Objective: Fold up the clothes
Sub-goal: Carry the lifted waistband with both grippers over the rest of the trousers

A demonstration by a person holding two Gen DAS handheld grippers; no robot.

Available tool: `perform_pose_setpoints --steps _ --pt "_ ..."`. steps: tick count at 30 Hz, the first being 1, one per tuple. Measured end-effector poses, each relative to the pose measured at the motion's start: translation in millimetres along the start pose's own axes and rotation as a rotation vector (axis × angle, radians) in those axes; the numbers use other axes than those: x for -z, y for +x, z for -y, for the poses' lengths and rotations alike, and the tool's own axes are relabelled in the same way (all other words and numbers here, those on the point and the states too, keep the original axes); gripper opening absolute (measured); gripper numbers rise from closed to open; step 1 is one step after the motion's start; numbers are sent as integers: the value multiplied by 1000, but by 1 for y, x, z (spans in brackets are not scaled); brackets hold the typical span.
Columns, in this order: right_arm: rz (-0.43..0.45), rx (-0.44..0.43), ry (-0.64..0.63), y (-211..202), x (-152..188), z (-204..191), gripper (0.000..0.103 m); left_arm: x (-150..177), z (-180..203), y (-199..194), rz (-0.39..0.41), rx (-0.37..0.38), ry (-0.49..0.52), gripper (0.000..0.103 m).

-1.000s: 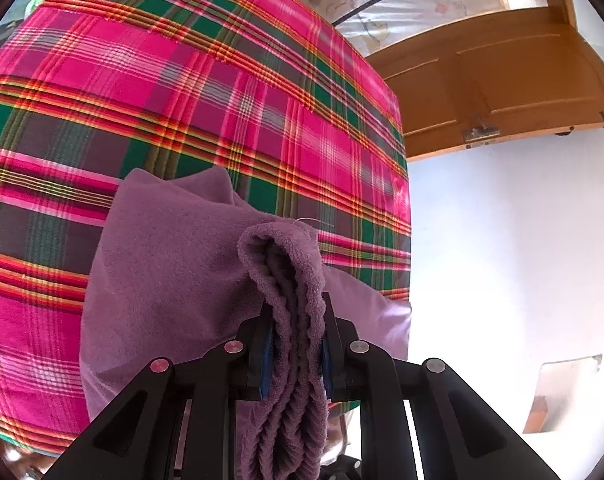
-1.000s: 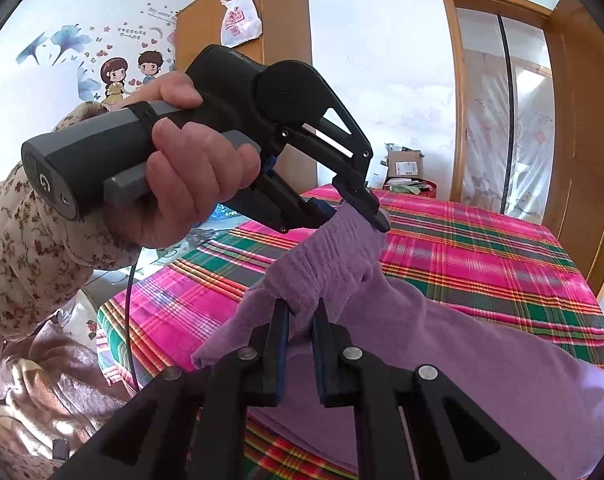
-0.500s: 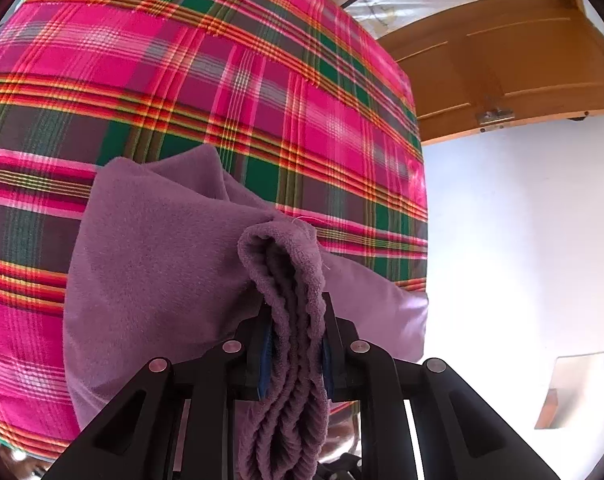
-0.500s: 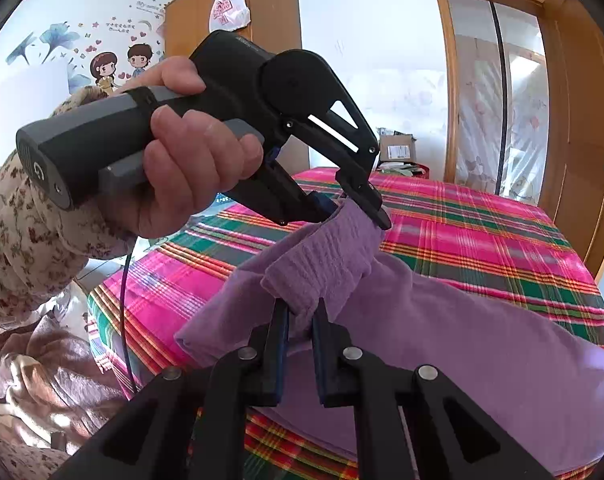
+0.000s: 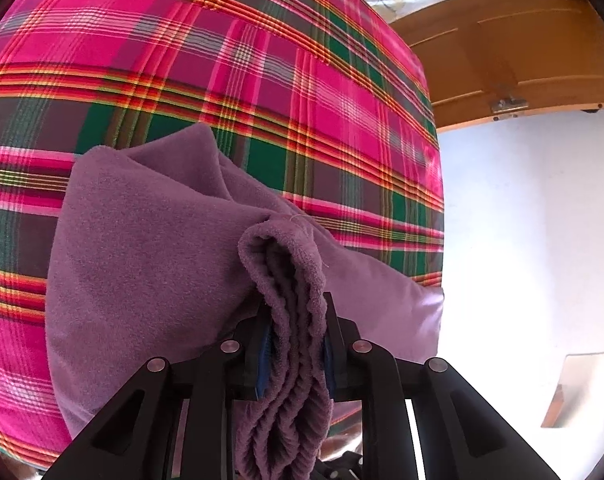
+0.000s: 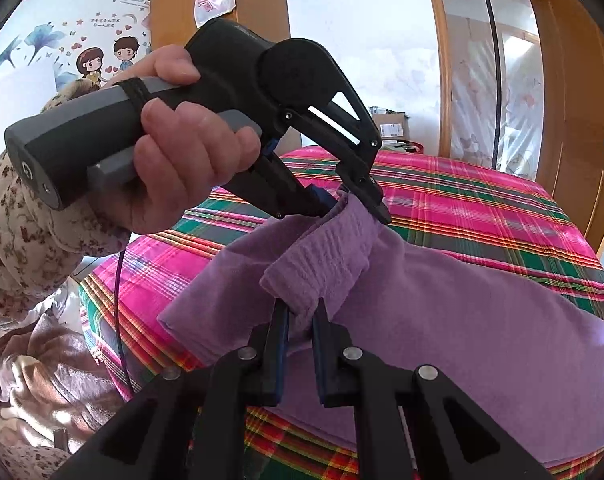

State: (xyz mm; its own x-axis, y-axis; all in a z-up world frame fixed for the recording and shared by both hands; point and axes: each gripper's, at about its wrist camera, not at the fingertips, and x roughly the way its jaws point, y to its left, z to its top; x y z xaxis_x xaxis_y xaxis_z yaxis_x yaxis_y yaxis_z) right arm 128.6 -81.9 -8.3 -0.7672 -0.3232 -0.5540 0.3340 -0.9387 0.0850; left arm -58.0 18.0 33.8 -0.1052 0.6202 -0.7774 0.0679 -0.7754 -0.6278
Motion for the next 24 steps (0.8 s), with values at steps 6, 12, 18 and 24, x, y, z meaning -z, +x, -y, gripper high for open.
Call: perform_pose_setpoints --steps 6,12,18,24 --pt "-14 12 10 1 2 2 12 0 0 3 -21 1 8 23" --pt "-28 26 21 1 4 4 13 1 0 7 -35 7 11 25" --pt "-66 33 27 6 7 7 26 1 5 10 -64 26 49 30" --pt "-105 25 49 14 10 13 37 2 8 16 -75 29 64 30"
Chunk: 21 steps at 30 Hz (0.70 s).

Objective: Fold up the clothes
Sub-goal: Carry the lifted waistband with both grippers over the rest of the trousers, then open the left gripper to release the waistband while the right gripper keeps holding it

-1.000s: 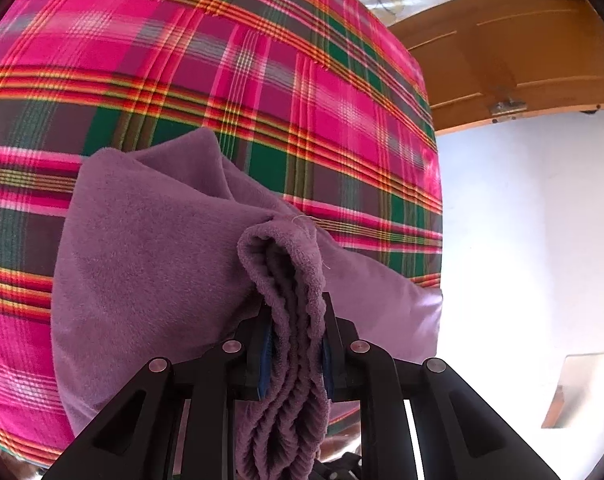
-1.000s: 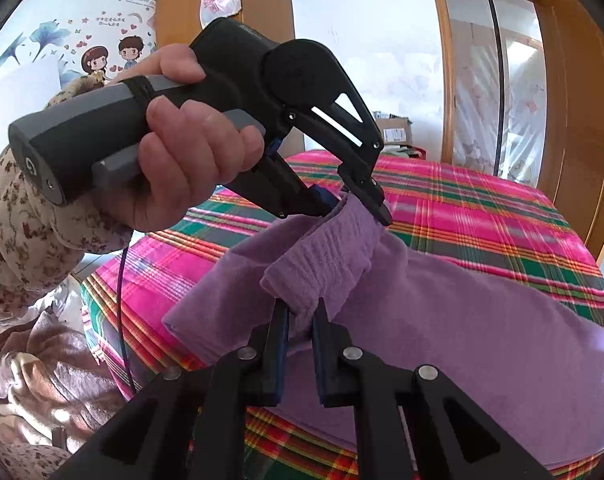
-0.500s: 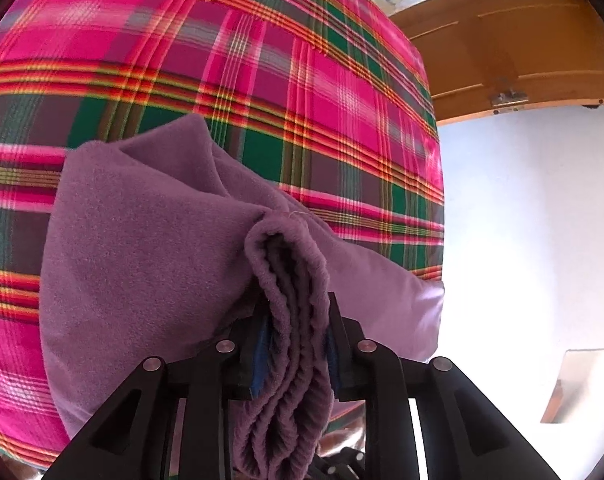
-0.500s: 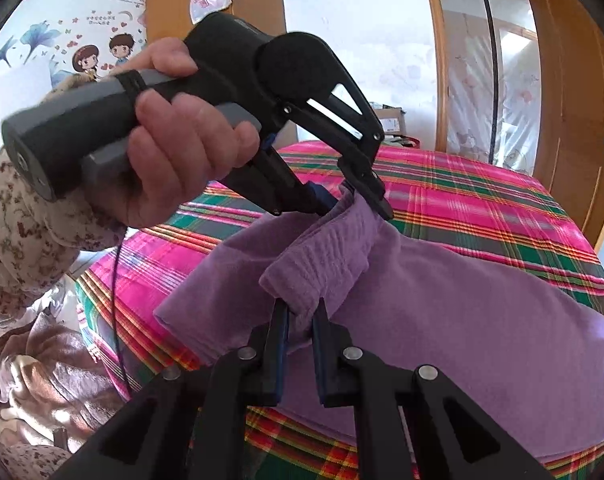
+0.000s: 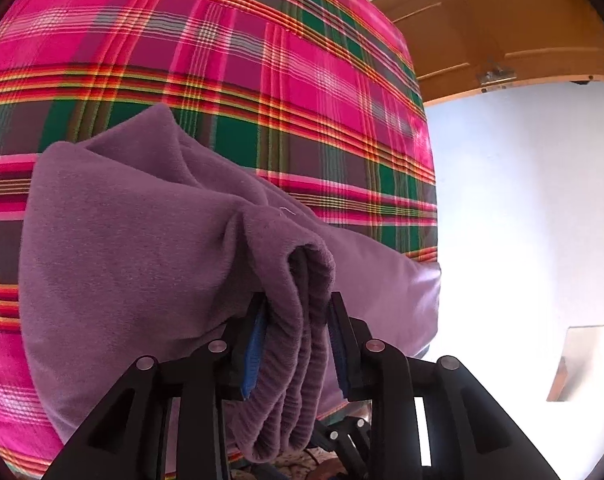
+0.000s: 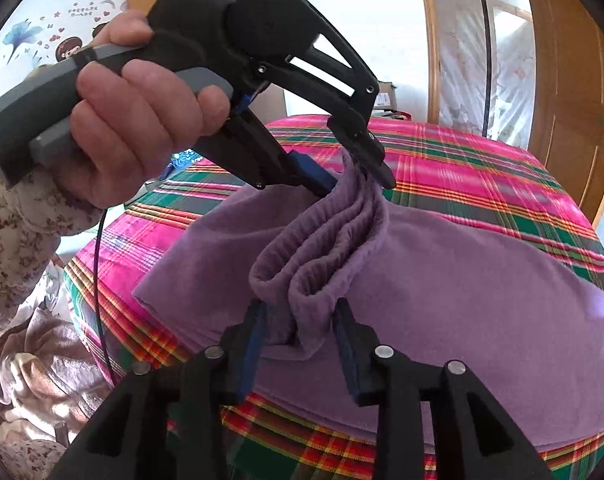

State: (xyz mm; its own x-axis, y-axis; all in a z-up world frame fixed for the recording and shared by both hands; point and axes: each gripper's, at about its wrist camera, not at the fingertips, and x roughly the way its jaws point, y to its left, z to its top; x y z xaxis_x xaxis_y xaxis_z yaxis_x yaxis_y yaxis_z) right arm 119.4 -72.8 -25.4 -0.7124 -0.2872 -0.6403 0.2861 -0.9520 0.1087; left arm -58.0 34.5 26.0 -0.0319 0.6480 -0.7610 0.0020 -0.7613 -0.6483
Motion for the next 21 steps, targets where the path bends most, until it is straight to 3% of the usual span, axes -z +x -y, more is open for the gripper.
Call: perform_pose_setpoints --steps 9,21 --pt "-31 -82 101 8 0 21 46 2 -7 -5 -6 38 -14 30" --pt "-9 -186 235 5 0 41 46 7 2 -3 -30 75 6 30"
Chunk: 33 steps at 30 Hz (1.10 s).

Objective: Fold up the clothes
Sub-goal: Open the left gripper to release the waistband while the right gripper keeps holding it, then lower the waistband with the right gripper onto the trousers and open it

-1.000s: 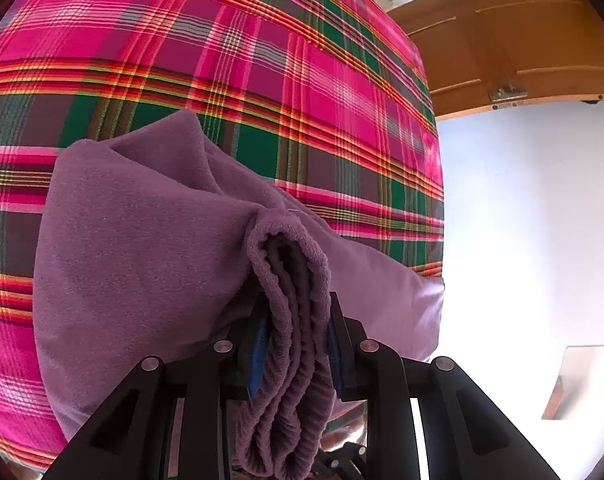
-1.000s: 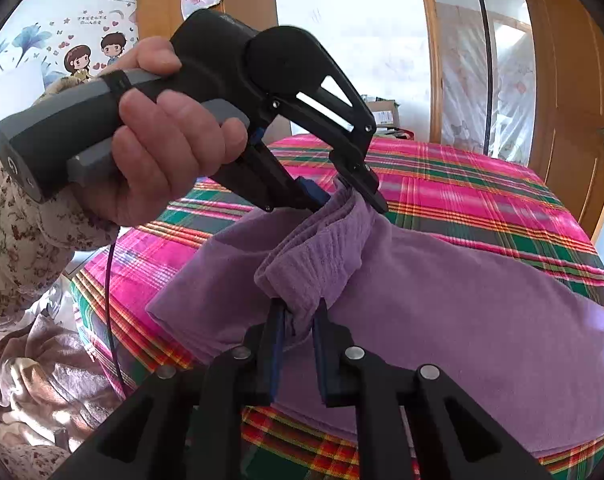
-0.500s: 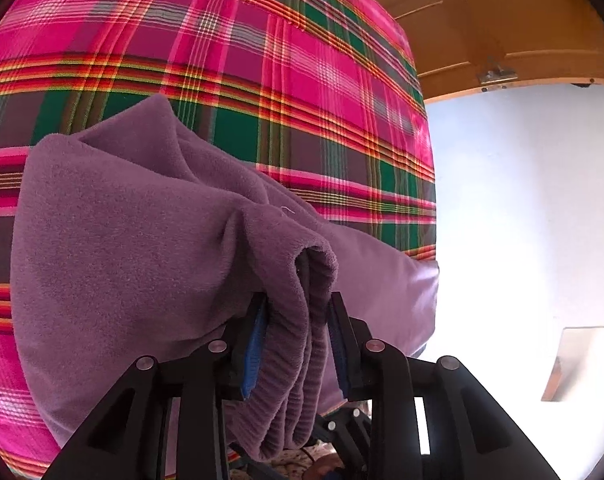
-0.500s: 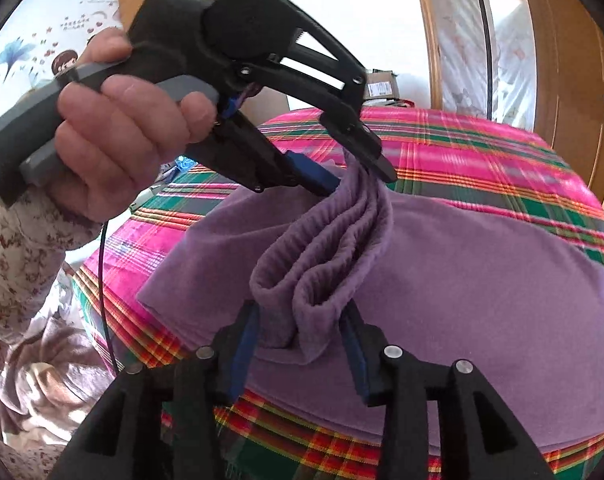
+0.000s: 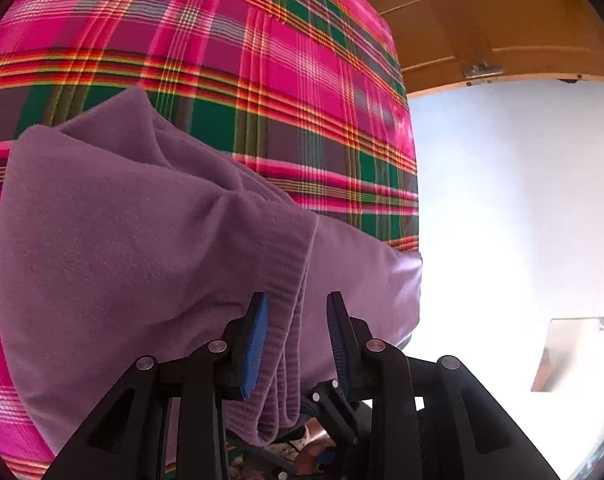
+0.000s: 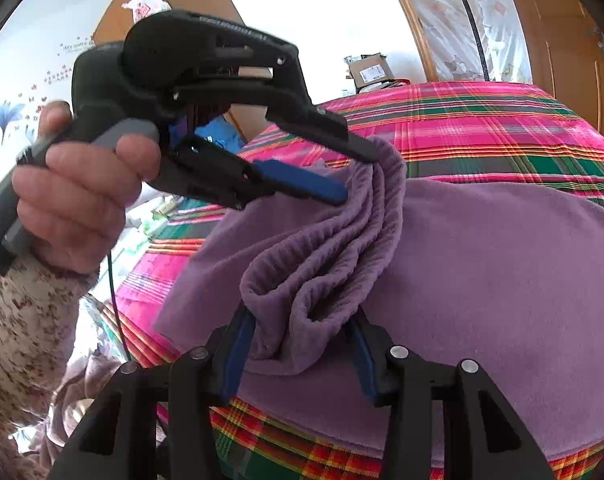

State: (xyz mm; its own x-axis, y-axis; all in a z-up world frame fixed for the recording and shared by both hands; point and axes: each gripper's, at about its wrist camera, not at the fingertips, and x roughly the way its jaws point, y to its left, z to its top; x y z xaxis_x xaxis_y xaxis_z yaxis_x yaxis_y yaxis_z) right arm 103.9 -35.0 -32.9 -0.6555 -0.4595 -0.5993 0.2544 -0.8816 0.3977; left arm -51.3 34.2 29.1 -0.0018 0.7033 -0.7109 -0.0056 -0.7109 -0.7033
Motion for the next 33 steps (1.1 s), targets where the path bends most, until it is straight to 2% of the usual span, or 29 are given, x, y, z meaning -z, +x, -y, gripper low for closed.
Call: perform_pose_setpoints --steps 3,7,13,22,33 --pt "0 -45 38 0 -2 7 46 3 -5 -9 22 14 -12 30" --pt "5 -189 163 -4 -5 30 50 10 -16 -27 62 10 -21 30" --pt "33 -305 344 -5 -8 65 54 26 -37 -59 154 3 -32 30" --pt "-3 -298 339 6 -19 65 54 47 -58 -76 211 -19 -14 30" --pt "-41 -330 424 17 -35 80 54 68 -94 -76 235 -11 -76 30"
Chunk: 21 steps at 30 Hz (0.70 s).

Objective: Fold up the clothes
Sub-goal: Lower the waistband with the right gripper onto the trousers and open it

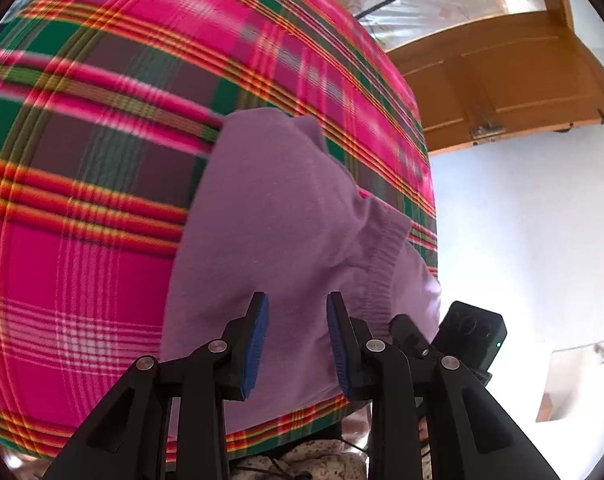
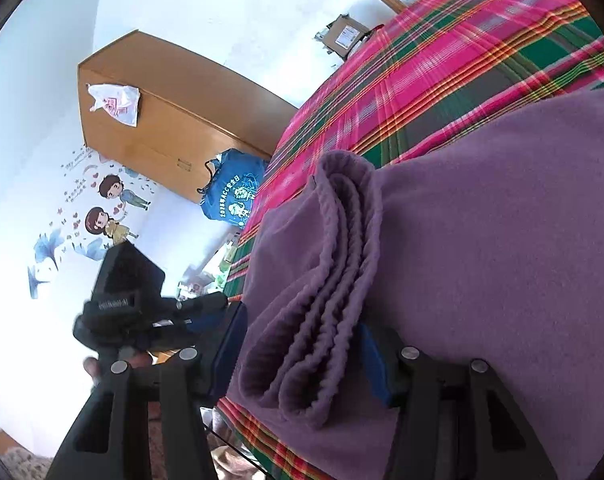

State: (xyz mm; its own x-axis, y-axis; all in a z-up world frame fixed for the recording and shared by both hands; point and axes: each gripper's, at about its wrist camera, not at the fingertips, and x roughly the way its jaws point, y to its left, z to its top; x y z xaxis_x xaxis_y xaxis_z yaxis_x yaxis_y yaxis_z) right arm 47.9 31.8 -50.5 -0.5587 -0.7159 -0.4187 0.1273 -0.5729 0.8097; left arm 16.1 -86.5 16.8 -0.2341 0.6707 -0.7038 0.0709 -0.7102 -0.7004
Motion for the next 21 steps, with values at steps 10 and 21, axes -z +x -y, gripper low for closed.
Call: perform_pose_setpoints --steps 10,21 --pt "16 94 -104 -9 -1 -21 23 6 -7 1 6 10 -29 30" --pt "91 68 -137 -50 -5 -33 22 7 0 6 -6 20 -20 30"
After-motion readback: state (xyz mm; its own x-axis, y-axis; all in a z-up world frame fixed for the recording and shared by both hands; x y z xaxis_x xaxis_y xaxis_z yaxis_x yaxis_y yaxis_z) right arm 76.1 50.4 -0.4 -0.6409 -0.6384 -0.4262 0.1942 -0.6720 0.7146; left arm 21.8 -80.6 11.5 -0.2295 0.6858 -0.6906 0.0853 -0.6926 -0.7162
